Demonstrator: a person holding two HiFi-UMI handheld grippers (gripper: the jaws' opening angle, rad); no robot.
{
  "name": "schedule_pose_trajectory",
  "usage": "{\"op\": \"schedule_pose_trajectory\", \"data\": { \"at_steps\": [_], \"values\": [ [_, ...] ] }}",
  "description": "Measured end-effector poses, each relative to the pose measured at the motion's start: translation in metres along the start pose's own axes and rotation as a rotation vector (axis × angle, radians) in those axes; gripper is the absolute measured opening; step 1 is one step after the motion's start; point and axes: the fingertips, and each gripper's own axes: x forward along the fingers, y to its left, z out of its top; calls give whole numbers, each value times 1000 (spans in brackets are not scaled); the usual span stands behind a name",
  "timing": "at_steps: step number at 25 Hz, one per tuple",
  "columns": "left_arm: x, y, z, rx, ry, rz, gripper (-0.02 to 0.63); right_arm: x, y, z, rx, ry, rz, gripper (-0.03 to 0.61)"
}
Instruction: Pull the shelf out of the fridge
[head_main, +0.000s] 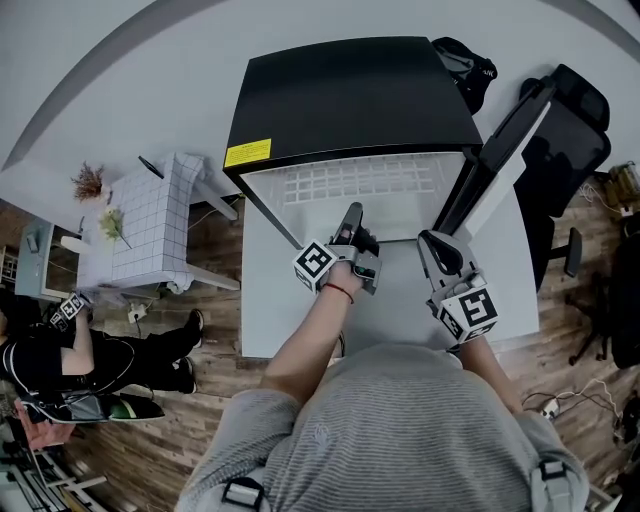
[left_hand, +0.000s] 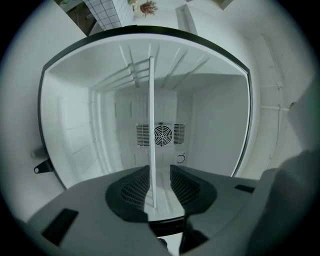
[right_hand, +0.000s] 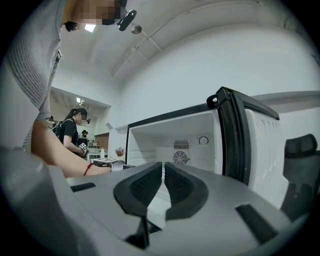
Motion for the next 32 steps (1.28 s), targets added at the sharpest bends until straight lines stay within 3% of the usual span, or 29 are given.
{"op": "schedule_pose_trajectory", "data": {
  "at_steps": [10, 32],
  "values": [
    [19, 9, 8, 2, -24, 26, 130, -3, -6, 1, -7, 6, -12, 14],
    [57, 27, 46, 20, -177, 67, 132, -16, -22, -4, -5, 28, -57, 14]
  ]
}}
